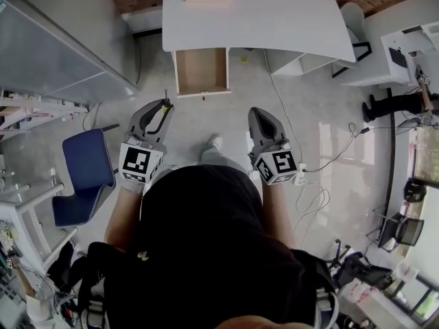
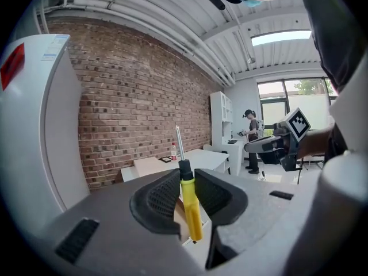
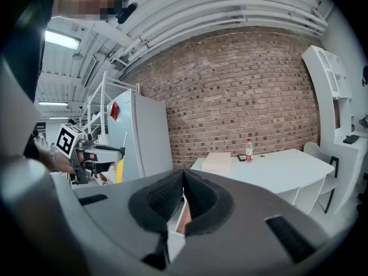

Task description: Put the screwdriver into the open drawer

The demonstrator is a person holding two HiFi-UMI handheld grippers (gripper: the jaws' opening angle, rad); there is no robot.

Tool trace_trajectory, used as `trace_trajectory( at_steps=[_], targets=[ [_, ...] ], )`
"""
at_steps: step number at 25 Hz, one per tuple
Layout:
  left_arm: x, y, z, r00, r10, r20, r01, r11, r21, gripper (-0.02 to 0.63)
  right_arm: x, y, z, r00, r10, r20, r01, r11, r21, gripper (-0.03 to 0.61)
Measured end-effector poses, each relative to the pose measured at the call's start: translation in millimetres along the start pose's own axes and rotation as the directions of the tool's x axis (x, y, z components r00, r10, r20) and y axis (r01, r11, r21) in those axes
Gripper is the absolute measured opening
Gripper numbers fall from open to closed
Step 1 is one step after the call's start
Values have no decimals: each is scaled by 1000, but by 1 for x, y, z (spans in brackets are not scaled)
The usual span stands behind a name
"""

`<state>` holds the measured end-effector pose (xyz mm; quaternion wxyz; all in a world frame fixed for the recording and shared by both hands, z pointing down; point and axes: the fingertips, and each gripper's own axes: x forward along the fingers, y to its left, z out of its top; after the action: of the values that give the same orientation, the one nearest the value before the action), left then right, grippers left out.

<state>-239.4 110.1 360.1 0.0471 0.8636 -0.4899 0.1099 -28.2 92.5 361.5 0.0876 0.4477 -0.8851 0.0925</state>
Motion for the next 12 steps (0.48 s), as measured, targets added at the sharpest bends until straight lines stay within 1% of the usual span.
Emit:
trace_trajectory(
  at_steps=[3,6,9,12],
  targets=[
    [32,-12,6,1000,6,-21,-6,1000,21,81,1,-28,0,1000,21,-5,-21,1000,-15,9],
    [64,-21,15,999,20,-37,-17,997,76,81,5,-56,1,999,34,3,-34,999,-9,9],
    [98,-30,22,999,5,-42,-2,997,77,81,8,-80,4,999,50,13,-49,999,-10,10],
    [130,-45,30,998,-17,-52,23,994,110,81,8,-102,7,999,51,17,-51,999,-13,10]
  ],
)
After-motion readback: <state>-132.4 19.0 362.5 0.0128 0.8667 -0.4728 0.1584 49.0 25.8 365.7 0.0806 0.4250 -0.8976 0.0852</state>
